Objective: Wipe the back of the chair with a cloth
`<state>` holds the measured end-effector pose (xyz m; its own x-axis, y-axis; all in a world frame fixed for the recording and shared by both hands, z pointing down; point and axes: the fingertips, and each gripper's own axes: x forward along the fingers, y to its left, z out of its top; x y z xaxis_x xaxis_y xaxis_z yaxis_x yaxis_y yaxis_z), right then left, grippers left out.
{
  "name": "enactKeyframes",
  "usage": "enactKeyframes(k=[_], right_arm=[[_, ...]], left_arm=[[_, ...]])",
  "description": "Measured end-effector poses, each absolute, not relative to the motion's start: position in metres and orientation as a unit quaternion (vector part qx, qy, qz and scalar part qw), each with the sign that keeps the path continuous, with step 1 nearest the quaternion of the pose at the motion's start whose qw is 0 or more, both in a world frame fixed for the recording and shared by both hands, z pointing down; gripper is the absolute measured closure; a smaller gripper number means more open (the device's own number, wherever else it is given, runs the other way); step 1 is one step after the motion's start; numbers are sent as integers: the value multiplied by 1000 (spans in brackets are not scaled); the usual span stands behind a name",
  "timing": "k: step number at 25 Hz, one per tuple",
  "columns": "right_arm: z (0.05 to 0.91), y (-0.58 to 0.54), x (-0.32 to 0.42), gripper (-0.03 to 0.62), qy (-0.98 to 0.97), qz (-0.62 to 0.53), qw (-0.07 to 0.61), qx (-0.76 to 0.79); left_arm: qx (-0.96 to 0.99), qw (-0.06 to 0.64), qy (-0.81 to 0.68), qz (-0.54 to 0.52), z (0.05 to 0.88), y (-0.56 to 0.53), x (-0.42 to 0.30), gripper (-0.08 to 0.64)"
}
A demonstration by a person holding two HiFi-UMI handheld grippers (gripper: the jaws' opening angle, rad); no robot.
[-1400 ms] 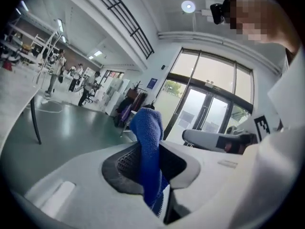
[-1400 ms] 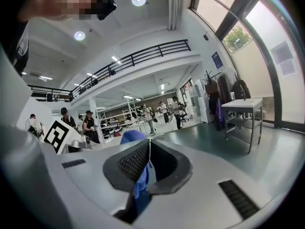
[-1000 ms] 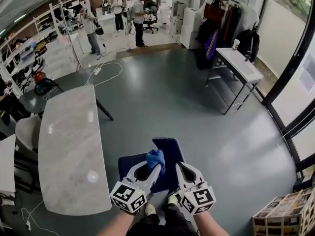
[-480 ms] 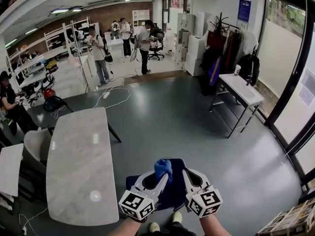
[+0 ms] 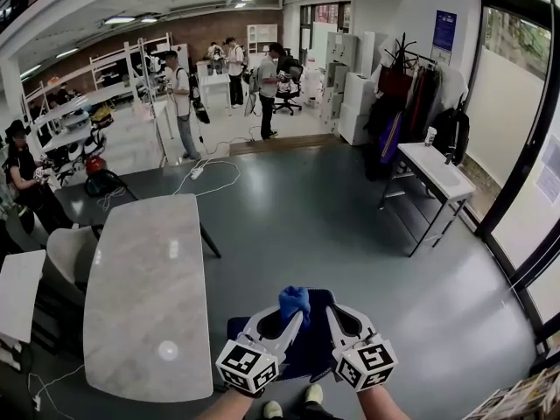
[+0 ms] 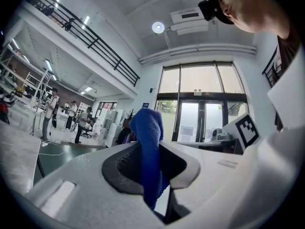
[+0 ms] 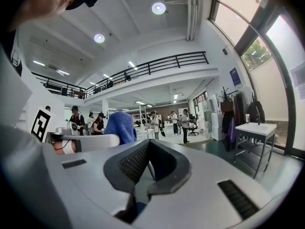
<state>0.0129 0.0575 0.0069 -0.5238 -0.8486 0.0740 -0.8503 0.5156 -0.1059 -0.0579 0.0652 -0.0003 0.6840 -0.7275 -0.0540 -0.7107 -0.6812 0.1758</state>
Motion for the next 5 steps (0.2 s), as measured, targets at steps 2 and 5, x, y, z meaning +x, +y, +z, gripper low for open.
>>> enactKeyframes(k=[2, 5], right_arm=[[6, 57, 7, 580, -871, 63, 10, 487], [1, 55, 0, 580, -872, 55, 12, 487]], left_arm=[[914, 70, -394, -59, -2, 65, -63, 479], [914, 63, -397, -63, -6, 62, -70, 479]])
